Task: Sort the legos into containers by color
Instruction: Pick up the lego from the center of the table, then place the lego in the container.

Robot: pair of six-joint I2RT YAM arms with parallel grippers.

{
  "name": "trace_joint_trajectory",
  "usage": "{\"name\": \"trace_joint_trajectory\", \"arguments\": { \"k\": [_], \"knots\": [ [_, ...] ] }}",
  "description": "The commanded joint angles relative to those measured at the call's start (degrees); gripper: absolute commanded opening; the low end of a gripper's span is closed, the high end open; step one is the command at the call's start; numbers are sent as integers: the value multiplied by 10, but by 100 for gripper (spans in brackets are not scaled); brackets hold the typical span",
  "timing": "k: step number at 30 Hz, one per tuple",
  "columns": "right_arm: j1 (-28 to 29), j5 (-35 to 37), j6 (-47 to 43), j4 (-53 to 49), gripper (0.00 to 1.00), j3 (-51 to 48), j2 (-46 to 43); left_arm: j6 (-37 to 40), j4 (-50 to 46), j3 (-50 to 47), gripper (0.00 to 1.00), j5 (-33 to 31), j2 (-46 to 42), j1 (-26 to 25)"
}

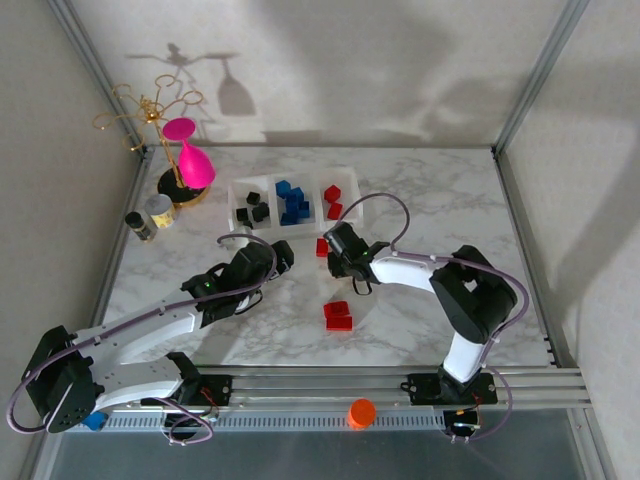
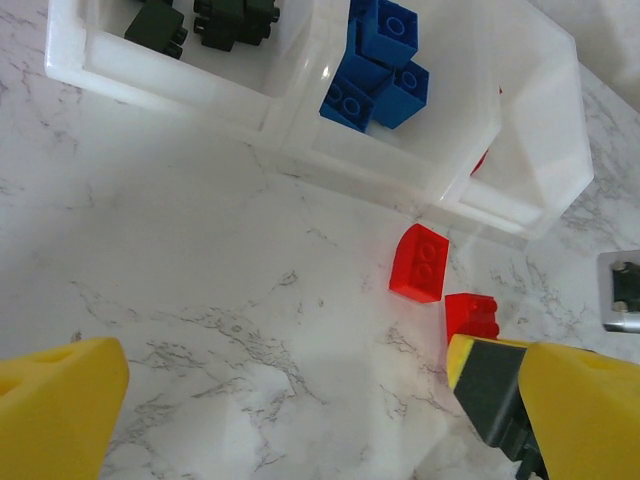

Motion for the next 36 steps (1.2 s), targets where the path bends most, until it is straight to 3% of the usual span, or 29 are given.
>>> {"name": "trace_joint_trajectory", "arguments": {
  "k": [1, 9, 26, 32, 36],
  "knots": [
    [-2, -6, -9, -8, 26, 17, -43, 5, -6, 20, 100, -12, 2, -5],
    [-44, -7, -46, -6, 26, 100, -21, 27, 2, 54, 100, -19, 25, -5],
    [-112, 31, -102, -11, 29, 330, 172, 60, -19, 116, 100, -69, 38, 12],
    [-122, 32, -105, -21, 45, 365, 203, 60, -22, 118, 100, -65, 43, 15],
    [-122, 12, -113, -15, 50, 360, 184, 64, -19, 124, 100, -48, 43, 14]
  ]
}}
